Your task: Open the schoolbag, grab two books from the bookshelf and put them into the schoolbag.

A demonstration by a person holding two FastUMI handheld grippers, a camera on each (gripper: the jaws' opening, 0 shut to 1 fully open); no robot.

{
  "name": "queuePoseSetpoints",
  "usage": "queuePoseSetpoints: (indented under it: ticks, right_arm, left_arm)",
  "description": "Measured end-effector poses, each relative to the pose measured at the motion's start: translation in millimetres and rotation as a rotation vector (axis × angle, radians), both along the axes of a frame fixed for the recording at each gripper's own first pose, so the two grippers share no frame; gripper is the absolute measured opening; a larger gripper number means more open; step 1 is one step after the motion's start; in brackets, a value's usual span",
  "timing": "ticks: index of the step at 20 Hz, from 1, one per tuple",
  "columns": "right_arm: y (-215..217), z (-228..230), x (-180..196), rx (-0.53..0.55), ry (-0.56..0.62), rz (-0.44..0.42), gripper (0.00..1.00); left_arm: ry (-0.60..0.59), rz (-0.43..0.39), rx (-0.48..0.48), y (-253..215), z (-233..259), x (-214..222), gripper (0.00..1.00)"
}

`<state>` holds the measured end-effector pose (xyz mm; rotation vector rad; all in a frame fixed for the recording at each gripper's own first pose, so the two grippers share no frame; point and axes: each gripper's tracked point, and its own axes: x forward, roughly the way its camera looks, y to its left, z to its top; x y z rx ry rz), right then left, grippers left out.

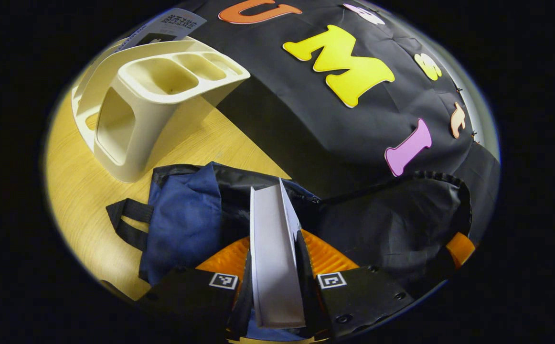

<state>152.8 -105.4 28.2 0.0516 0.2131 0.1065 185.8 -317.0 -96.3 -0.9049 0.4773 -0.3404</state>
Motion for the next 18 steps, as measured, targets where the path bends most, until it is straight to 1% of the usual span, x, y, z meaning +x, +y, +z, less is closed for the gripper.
queuePoseSetpoints:
  ticks: [4,6,8,9,10,11,12,13,14,15,16,17,18]
  right_arm:
    - [3.0,-1.3,-1.2,-0.010,0.000,0.004,0.04]
    - [3.6,-2.1,-1.3,-0.008,0.003,0.007,0.04]
    - [3.2,-3.5,-0.6,-0.012,0.006,0.006,0.04]
    - [3.0,-4.2,0.6,-0.014,0.008,0.005,0.04]
    - [1.3,-6.3,1.0,-0.016,0.013,-0.002,0.04]
    - [-1.8,-8.0,2.2,-0.020,0.018,-0.011,0.04]
    - [-3.4,-10.3,2.7,-0.021,0.021,-0.019,0.04]
    - [-5.1,-12.0,3.8,-0.019,0.027,-0.025,0.04]
    - [-4.6,-15.2,4.4,-0.017,0.031,-0.027,0.04]
    - [-5.0,-16.8,4.7,-0.020,0.035,-0.031,0.04]
    - [-6.4,-17.5,4.8,-0.025,0.038,-0.037,0.04]
    - [-7.8,-18.8,5.4,-0.030,0.039,-0.042,0.04]
    - [-8.8,-20.3,5.1,-0.033,0.039,-0.048,0.04]
  left_arm:
    - [0.045,-0.043,-0.032,-34.3,-13.2,-1.4,0.48]
    - [0.040,-0.033,-0.009,-40.7,-15.1,0.1,0.51]
    - [0.030,-0.043,0.061,-43.1,-20.6,1.5,0.54]
    - [0.031,-0.055,0.090,-44.0,-22.3,1.2,0.58]
    - [0.053,-0.063,0.147,-40.7,-31.7,-0.3,0.61]
    - [0.074,-0.077,0.226,-35.5,-44.5,0.0,0.71]
    - [0.088,-0.088,0.275,-33.5,-57.0,1.8,0.78]
    - [0.079,-0.094,0.263,-32.3,-54.5,-0.1,0.84]
    - [0.082,-0.097,0.268,-31.0,-53.3,0.1,0.86]
    - [0.081,-0.103,0.321,-23.6,-56.3,-1.5,0.88]
    - [0.061,-0.116,0.378,-17.8,-56.4,-3.0,0.88]
    - [0.042,-0.119,0.428,-14.1,-54.7,-2.7,0.86]
    - [0.021,-0.106,0.492,-3.9,-52.2,-2.4,0.86]
